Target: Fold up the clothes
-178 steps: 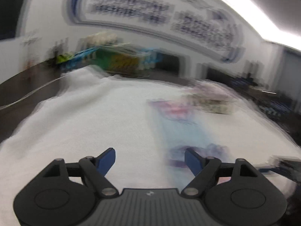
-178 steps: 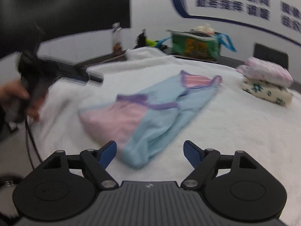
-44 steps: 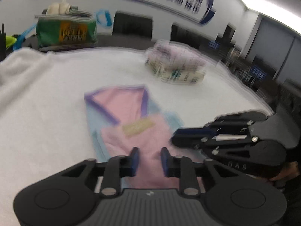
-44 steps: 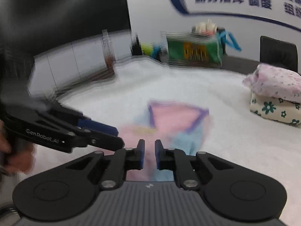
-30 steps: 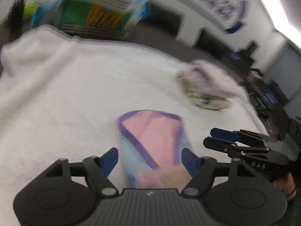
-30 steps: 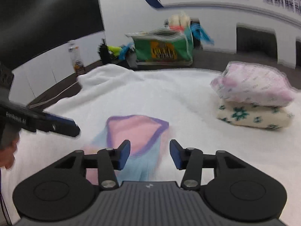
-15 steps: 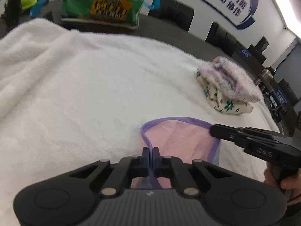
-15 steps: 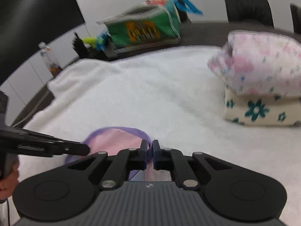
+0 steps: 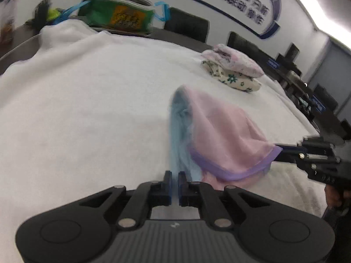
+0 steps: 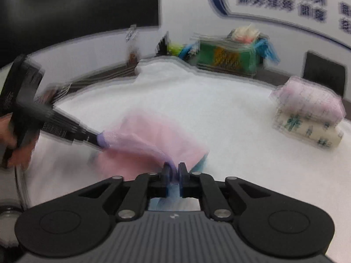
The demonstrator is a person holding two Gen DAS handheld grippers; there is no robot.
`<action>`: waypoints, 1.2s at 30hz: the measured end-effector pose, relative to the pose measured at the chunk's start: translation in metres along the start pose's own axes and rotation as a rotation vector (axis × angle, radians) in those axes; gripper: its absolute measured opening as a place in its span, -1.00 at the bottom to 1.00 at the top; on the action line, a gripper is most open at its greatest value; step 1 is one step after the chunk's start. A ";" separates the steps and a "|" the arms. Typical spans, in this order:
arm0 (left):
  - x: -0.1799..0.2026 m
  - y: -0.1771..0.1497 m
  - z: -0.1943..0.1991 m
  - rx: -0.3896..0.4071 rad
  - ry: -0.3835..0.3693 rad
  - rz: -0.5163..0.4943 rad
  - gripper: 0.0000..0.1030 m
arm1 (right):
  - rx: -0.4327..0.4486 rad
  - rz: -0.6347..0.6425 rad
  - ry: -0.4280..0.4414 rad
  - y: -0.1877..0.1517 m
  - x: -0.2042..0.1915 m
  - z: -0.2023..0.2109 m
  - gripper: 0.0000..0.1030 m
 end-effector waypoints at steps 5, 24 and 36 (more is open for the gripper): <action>0.011 0.027 0.034 0.176 -0.036 -0.006 0.07 | 0.096 -0.074 -0.088 0.004 0.006 0.031 -0.25; 0.033 0.018 -0.053 0.065 0.076 -0.109 0.21 | 0.148 -0.230 -0.042 0.025 0.011 -0.036 -0.25; -0.007 0.048 -0.048 0.003 0.069 0.177 0.17 | 0.079 -0.343 -0.160 0.011 0.034 -0.043 0.12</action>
Point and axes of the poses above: each gripper's, at about its wrist camera, not at the fingertips, and z roughly against the way its jaws point, x to its right, y to its top, the point moved 1 cm from there along -z, roughly the way its jaws point, and after that the axes turned 11 degrees about x, right-handed, at the moved point
